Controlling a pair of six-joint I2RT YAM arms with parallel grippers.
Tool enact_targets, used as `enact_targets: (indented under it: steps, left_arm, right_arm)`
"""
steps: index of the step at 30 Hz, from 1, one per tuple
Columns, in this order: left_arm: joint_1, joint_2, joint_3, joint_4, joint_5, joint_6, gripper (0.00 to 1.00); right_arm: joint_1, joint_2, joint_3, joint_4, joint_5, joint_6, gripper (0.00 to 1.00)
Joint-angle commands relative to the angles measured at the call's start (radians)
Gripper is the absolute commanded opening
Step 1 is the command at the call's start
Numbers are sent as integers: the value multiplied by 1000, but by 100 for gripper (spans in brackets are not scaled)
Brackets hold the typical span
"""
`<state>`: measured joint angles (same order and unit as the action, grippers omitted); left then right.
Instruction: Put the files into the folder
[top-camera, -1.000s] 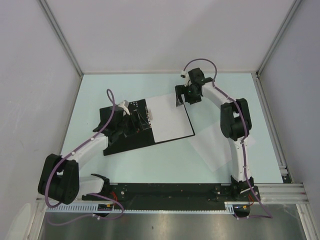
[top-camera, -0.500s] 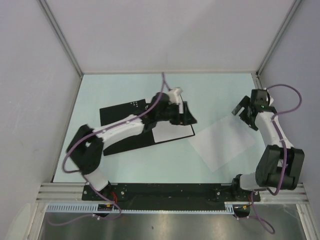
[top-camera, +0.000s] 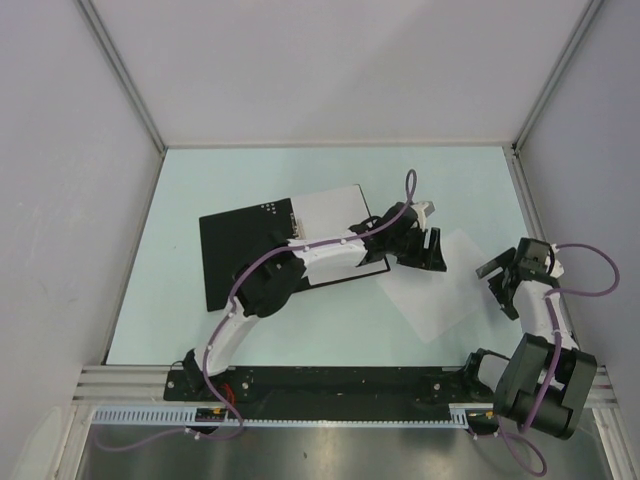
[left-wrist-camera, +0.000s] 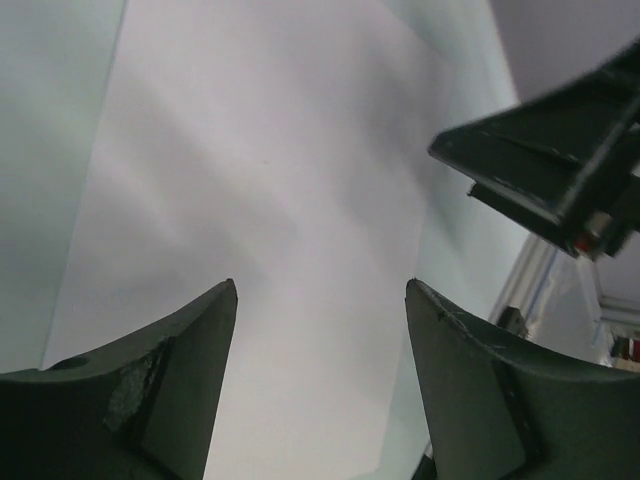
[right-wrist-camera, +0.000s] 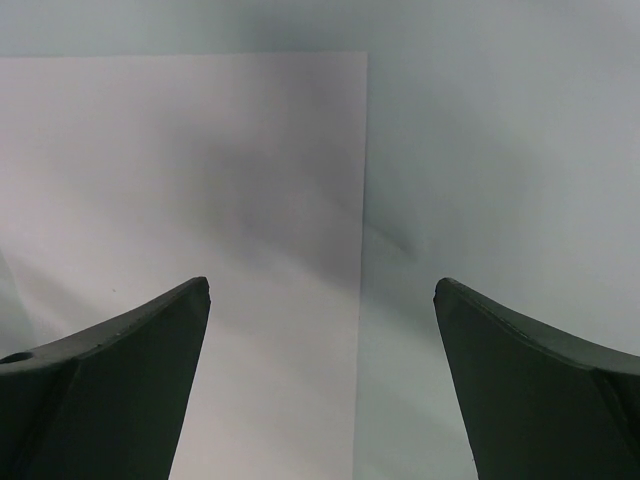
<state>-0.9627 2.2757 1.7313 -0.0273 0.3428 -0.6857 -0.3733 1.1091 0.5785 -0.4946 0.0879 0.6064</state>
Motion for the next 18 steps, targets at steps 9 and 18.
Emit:
enact_targets:
  steps: [9,18]
  left_arm:
    - [-8,134,143,-223,-145,-100,73]
    - [-8,160,128,-252,-114,-110,73]
  right_arm:
    - [52,66,-92,166,-76,50,100]
    - [109,63,-175,309,-206,133,100]
